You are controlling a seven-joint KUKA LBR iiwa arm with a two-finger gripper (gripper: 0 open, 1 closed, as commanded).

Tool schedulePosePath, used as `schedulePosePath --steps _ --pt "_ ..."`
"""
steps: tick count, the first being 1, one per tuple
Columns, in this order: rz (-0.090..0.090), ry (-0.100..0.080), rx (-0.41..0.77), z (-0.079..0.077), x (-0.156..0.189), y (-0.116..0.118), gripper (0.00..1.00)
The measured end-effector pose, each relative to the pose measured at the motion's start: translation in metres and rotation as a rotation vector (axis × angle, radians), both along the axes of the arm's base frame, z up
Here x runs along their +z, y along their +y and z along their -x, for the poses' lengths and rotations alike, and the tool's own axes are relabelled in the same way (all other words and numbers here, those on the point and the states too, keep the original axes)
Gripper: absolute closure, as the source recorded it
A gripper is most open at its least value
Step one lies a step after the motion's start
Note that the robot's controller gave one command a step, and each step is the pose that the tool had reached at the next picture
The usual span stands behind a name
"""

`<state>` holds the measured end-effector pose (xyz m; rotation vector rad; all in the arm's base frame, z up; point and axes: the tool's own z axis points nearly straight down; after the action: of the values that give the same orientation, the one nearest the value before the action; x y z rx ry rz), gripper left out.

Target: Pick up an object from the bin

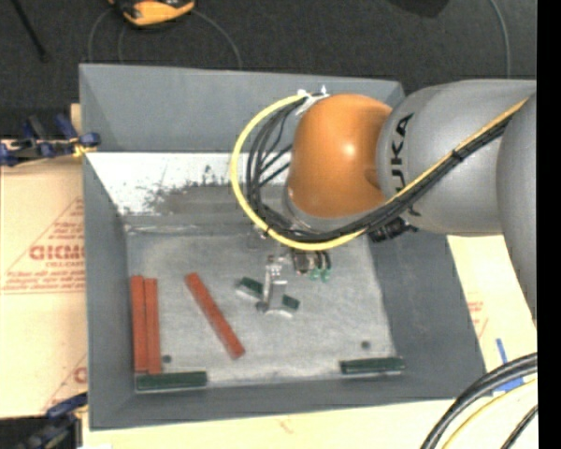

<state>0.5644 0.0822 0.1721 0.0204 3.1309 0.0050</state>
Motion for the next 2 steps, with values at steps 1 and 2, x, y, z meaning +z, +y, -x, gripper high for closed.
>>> schedulePosePath --steps 1,2 --pt "0.004 0.002 0.025 -0.013 -0.068 0.005 0.00" --pt "0.004 0.004 0.093 -0.037 -0.100 -0.043 1.00"
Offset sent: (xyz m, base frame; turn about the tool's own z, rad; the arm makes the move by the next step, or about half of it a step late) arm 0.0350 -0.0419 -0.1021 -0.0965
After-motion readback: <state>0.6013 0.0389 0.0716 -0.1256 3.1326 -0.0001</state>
